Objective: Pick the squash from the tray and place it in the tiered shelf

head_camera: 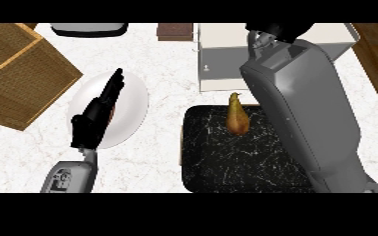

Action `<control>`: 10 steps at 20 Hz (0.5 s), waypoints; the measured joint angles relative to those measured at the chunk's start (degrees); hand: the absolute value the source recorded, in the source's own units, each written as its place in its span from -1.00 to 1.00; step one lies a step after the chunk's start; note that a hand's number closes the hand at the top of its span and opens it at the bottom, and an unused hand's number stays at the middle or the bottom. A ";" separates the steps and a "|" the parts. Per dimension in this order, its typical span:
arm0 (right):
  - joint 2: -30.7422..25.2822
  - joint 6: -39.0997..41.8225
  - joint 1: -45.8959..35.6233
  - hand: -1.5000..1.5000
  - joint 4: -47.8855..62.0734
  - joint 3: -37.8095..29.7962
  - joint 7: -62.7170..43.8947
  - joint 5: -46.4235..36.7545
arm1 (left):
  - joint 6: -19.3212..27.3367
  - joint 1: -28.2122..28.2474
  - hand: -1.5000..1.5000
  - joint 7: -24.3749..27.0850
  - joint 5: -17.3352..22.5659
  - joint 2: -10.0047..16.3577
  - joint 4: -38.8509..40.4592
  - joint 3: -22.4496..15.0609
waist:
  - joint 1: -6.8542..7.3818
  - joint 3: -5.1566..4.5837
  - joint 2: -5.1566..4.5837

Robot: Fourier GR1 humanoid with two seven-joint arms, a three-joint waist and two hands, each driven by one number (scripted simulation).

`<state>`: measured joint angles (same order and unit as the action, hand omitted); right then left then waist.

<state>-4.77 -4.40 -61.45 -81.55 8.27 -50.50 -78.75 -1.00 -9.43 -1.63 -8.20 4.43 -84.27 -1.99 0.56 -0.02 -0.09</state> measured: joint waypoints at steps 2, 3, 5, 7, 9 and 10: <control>-0.02 -2.29 1.30 1.00 1.15 -0.55 0.77 -0.57 | 0.43 0.84 0.00 0.09 -0.41 -0.45 -0.42 -0.37 | -0.07 0.00 0.03; 0.37 -3.00 1.08 1.00 1.57 -1.07 0.58 -0.64 | 0.14 0.85 0.00 -0.42 -0.30 -0.18 -1.01 -0.30 | -0.08 0.02 0.03; 1.21 -8.44 0.98 1.00 1.95 -3.51 1.74 1.80 | -0.09 0.57 0.00 -0.35 -0.12 -0.06 -0.76 -0.12 | 0.26 0.03 -0.17; 1.60 -12.87 1.49 1.00 2.78 -5.50 3.89 4.60 | 0.05 -0.26 0.00 -0.61 -0.41 -0.22 -0.03 -0.20 | 0.20 0.04 -0.22; 1.20 -16.40 2.25 1.00 4.26 -7.33 6.81 7.36 | -0.30 -1.06 0.00 -0.51 -0.06 0.20 0.60 0.47 | 0.11 0.03 -0.19; 0.70 -18.00 2.68 1.00 5.19 -8.32 8.62 8.92 | -0.38 -0.68 0.00 -0.14 0.00 0.23 0.57 0.53 | 0.12 0.03 -0.17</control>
<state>-4.07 -22.40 -58.76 -76.35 -0.05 -41.88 -69.83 -1.39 -10.10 -1.77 -8.20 4.66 -83.70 -1.47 0.68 0.01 -0.26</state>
